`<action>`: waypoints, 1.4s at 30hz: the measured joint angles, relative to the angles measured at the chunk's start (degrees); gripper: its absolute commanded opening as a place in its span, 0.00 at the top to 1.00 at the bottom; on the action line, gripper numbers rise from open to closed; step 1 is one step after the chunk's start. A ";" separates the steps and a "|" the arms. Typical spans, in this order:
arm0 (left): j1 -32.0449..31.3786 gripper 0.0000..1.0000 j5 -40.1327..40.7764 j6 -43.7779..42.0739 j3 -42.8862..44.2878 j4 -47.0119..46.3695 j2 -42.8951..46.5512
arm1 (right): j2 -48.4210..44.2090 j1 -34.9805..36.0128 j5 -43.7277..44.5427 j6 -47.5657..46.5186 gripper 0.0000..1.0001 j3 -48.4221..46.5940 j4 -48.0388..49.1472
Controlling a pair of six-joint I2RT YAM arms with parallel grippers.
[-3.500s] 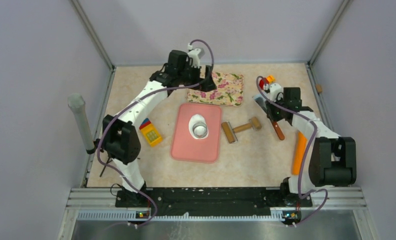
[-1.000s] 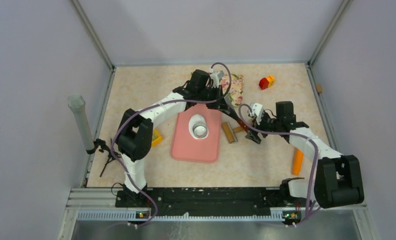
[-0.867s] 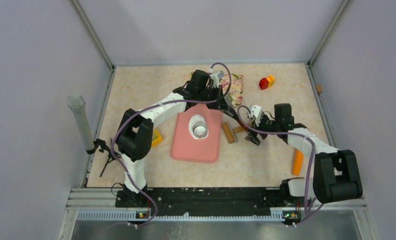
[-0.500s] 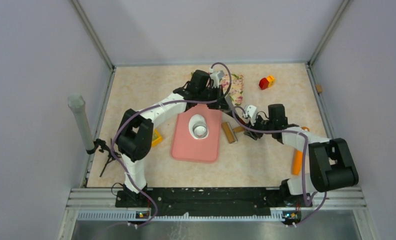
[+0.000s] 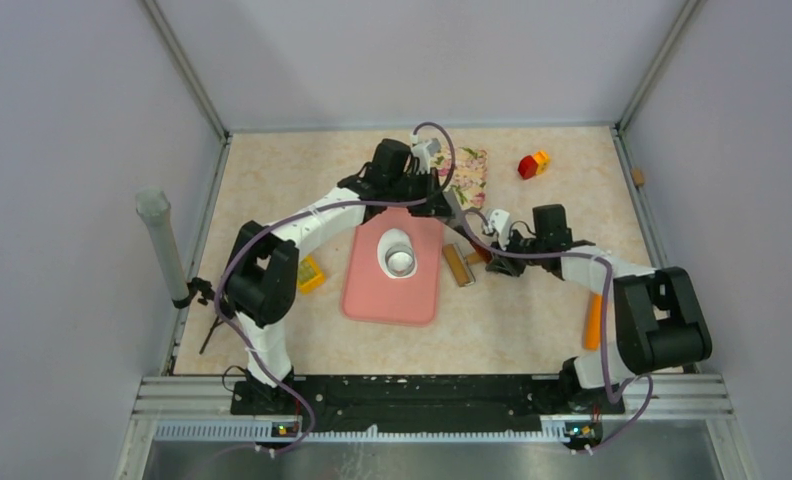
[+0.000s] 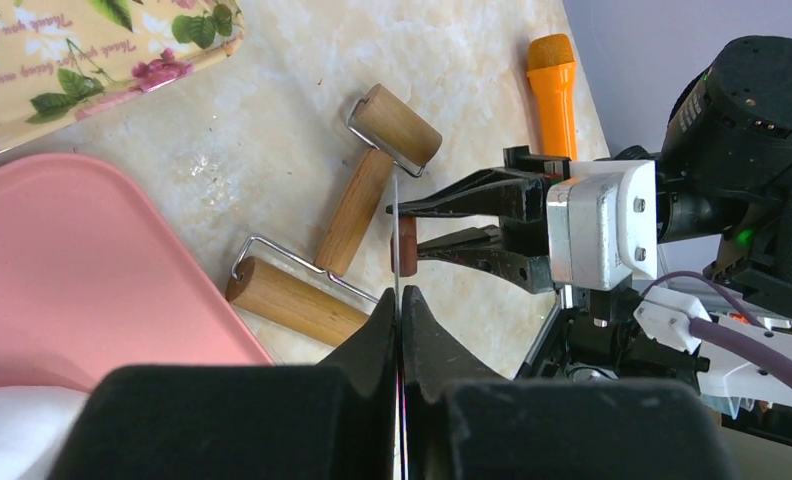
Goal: Roll out the dumpling wrappers from the dough
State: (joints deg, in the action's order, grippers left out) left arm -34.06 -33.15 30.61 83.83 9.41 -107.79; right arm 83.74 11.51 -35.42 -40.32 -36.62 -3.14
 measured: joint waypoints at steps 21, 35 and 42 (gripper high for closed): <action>10.82 0.01 -4.52 -5.51 13.94 6.67 6.40 | -30.75 0.07 14.64 -31.85 1.00 -6.51 -30.58; -1.60 0.01 -5.46 -18.43 15.02 15.85 2.36 | -31.74 9.18 17.59 -41.20 1.00 -9.53 -40.11; -3.93 0.01 -7.61 -21.40 15.02 21.20 -2.82 | -33.77 11.10 18.67 -41.09 1.00 -9.11 -39.39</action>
State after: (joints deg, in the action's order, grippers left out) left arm -38.00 -40.75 9.21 98.85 30.61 -110.61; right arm 49.98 22.61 -16.75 -81.41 -45.74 -42.52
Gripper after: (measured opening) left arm 0.986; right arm 0.232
